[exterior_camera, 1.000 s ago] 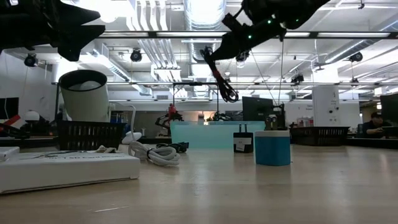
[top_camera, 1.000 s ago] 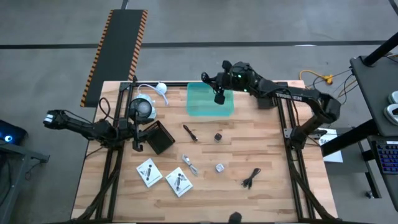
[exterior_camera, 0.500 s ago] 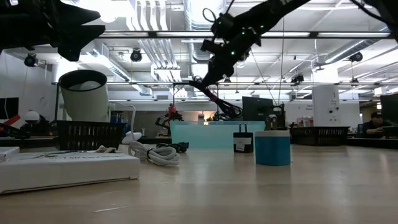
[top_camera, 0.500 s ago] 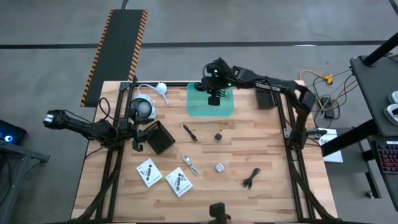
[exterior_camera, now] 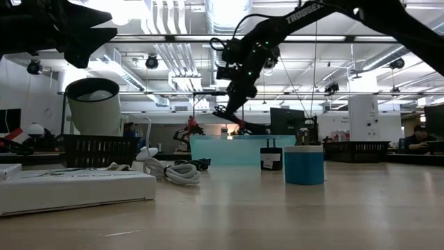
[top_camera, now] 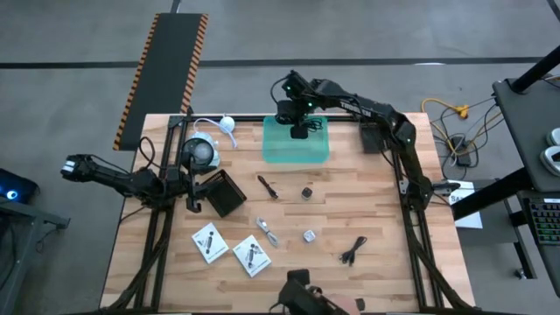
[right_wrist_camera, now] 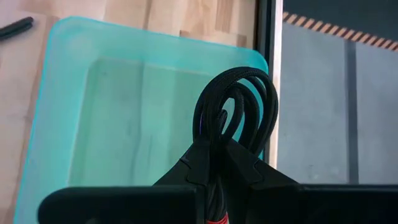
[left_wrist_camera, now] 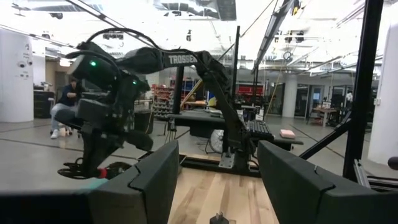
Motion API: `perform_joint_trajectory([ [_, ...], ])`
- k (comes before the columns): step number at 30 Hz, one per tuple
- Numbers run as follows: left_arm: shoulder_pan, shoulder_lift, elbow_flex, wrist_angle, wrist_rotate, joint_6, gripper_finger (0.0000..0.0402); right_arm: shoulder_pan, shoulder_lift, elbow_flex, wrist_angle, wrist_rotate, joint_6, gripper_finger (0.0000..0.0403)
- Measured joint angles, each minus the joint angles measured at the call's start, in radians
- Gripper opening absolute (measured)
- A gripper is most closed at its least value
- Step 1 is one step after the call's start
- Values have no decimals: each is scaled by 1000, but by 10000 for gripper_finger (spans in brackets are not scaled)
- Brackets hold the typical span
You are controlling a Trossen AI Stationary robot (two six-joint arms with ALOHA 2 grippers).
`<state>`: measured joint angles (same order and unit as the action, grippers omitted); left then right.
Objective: Pick and place items into bin
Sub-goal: Put the top right black charger cable into the green bin
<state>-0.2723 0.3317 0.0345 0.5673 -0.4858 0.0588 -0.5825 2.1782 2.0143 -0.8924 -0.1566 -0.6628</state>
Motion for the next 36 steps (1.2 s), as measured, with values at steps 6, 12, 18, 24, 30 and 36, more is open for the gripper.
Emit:
perform_joint_trajectory([
  [6, 0, -1, 0, 1, -2, 0, 203, 4, 48, 125, -92, -3, -4, 11],
  [12, 0, 0, 0, 0, -2, 0, 203, 3, 50, 158, -140, -4, -12, 11],
  [18, 0, -1, 0, 0, -2, 0, 203, 4, 50, 148, -162, -5, -47, 11],
  [24, 0, 1, 0, 0, -2, 1, 203, 2, 50, 143, -239, -3, -89, 11],
  [30, 0, 1, 0, -1, -2, 7, 203, 7, 50, 132, -215, -53, -135, 11],
  [36, 0, 0, 0, 0, -2, 9, 203, 8, 50, 127, -165, -54, -129, 16],
])
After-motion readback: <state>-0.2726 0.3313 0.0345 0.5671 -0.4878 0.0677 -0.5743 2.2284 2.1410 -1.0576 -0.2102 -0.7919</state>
